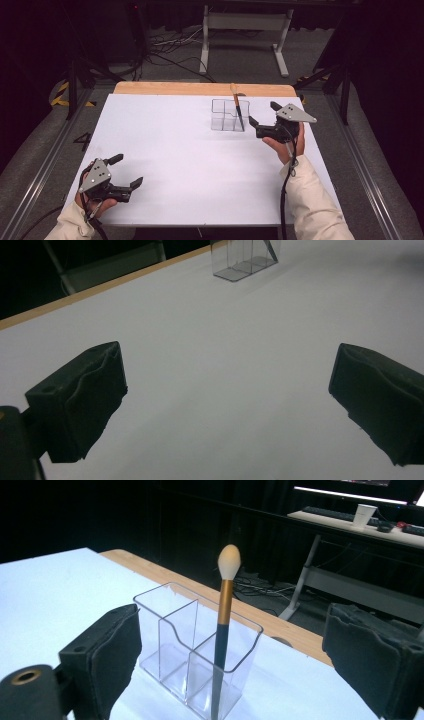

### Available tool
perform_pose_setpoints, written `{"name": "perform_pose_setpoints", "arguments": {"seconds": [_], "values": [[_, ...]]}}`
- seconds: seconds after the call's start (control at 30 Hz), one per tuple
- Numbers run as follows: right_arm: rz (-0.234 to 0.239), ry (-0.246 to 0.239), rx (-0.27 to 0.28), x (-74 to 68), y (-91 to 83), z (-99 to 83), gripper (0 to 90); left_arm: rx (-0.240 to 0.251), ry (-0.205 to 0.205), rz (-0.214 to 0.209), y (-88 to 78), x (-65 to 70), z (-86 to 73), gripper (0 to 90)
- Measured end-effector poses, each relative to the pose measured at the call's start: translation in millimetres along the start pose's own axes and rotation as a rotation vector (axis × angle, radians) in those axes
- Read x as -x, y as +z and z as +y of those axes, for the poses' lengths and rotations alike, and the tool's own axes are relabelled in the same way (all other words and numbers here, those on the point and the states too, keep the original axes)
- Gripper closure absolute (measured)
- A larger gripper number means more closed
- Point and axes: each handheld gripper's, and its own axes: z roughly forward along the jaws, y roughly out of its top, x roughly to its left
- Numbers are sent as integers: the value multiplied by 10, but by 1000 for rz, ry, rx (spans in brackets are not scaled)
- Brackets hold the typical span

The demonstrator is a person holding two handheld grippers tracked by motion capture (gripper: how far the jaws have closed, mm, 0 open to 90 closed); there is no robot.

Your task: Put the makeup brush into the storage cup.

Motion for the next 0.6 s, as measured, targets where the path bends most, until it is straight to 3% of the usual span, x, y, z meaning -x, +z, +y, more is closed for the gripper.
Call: {"name": "perform_pose_setpoints", "arguments": {"seconds": [0.3, 0.6], "values": [[13, -33, -16, -7, -119, -59, 65, -1, -1, 1, 2, -6, 2, 27], [-5, -66, -28, -36, -240, -96, 55, 0, 2, 8, -13, -8, 8, 27]]}}
